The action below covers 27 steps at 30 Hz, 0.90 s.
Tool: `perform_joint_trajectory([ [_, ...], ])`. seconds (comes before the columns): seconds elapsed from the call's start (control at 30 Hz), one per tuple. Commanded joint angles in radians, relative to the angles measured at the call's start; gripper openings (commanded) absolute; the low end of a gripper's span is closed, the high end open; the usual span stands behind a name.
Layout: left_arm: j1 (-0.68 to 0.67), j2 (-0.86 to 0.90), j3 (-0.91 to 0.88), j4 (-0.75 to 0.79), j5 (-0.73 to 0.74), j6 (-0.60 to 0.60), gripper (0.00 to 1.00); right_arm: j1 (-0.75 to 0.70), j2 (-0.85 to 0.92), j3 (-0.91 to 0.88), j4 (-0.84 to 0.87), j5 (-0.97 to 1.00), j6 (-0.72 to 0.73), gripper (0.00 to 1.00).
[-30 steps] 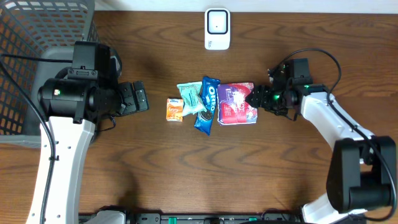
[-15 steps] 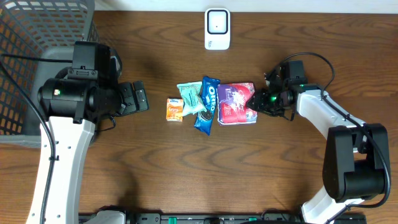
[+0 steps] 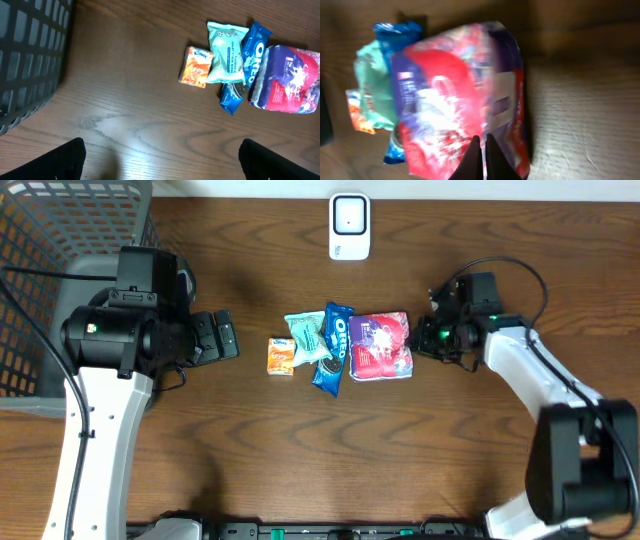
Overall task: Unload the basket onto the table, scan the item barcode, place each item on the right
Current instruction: 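Grasp the red-purple box with the right gripper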
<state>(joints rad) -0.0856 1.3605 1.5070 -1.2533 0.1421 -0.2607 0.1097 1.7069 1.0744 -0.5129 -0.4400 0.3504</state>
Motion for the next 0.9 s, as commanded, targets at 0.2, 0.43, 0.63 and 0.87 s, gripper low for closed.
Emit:
perform_joint_trajectory([
  [0.2,0.002,-0.002,0.02,-0.003,-0.016,0.013,0.98,0.002,-0.235,0.009,-0.096,0.277,-0.018,0.01],
  [0.43,0.002,-0.002,0.02,-0.003,-0.016,0.013,0.98,0.005,-0.21,0.009,-0.108,0.251,-0.015,0.67],
  [0.63,0.002,-0.002,0.02,-0.003,-0.016,0.013,0.98,0.028,-0.105,0.009,-0.043,0.141,-0.015,0.73],
  [0.87,0.002,-0.002,0.02,-0.003,-0.016,0.013,0.98,0.047,0.032,0.009,0.034,0.043,-0.021,0.74],
])
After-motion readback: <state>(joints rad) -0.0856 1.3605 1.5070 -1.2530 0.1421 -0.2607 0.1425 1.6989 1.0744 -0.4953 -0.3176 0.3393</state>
